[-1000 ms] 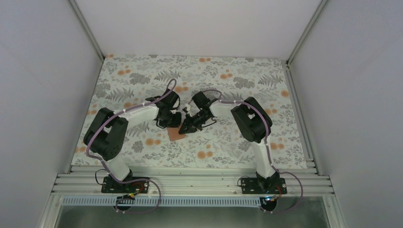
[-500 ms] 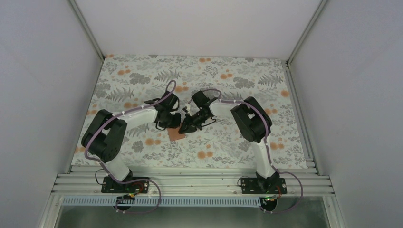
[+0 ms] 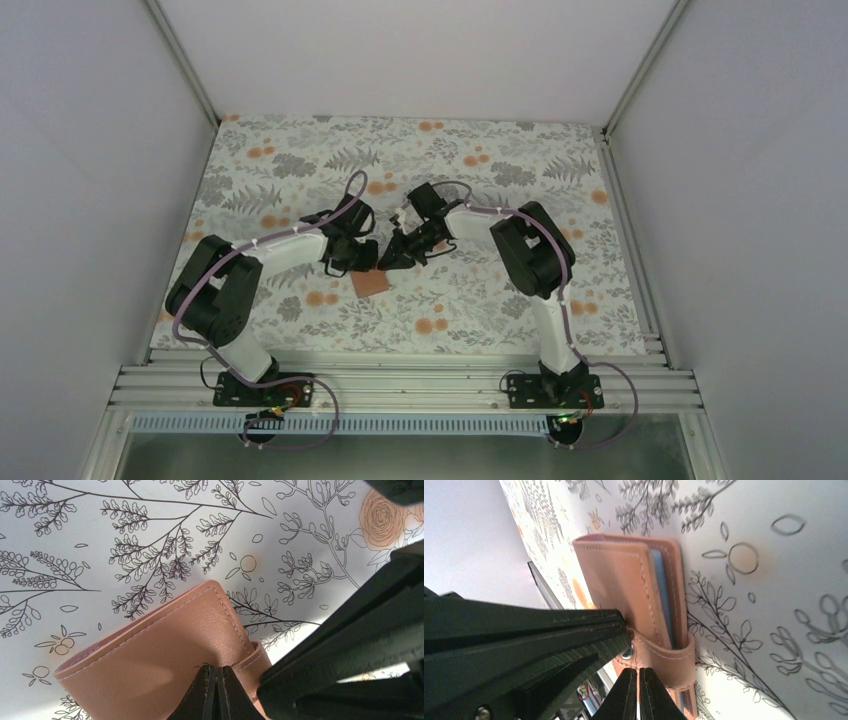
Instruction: Put the credit cards into the card holder
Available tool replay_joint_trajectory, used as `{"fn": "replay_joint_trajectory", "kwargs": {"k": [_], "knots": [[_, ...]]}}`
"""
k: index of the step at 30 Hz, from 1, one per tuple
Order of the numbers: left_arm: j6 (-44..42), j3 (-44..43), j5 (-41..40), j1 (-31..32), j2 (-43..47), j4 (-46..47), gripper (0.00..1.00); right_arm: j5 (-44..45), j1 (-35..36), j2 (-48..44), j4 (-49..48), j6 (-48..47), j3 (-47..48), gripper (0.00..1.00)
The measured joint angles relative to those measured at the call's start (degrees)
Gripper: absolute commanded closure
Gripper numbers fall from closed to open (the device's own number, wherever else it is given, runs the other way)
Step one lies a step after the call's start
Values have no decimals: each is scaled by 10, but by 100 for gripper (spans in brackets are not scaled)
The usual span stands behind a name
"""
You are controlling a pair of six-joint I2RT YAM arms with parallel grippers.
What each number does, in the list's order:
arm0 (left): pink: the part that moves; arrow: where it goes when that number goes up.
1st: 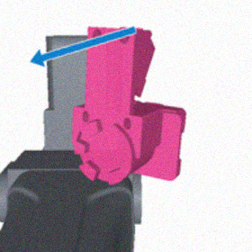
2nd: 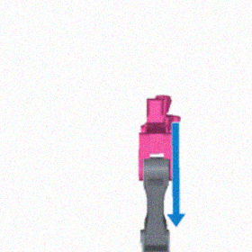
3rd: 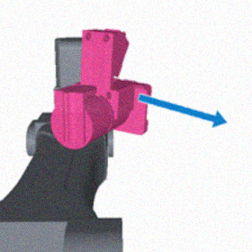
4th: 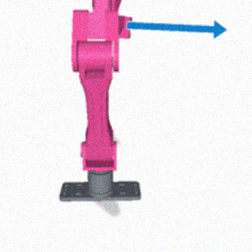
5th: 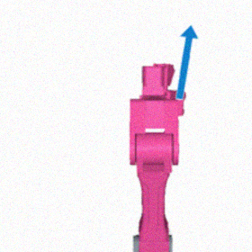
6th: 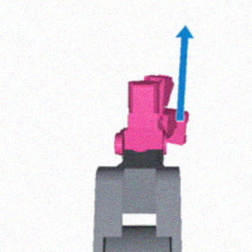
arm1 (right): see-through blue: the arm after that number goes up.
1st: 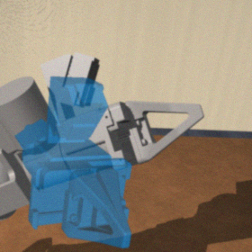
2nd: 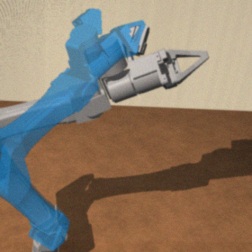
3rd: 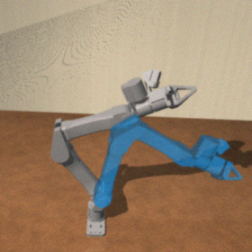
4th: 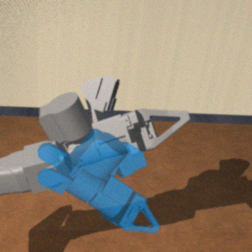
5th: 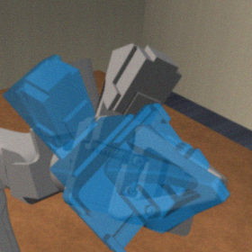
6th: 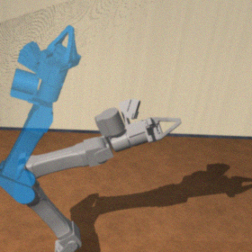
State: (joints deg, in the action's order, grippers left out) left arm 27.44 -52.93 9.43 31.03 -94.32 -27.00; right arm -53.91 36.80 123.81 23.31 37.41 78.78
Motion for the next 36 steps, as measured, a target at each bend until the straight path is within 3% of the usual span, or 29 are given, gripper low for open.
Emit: {"fn": "replay_joint_trajectory", "kwargs": {"k": [26, 32, 36], "knots": [[8, 8, -12, 9, 9, 1, 97, -16, 3, 19, -39, 10, -2, 95], [19, 5, -17, 10, 10, -11, 84, -23, 2, 19, -52, -7, -12, 96], [24, -1, -20, 13, 11, -26, 80, -28, 2, 19, -64, -15, -20, 96]]}}
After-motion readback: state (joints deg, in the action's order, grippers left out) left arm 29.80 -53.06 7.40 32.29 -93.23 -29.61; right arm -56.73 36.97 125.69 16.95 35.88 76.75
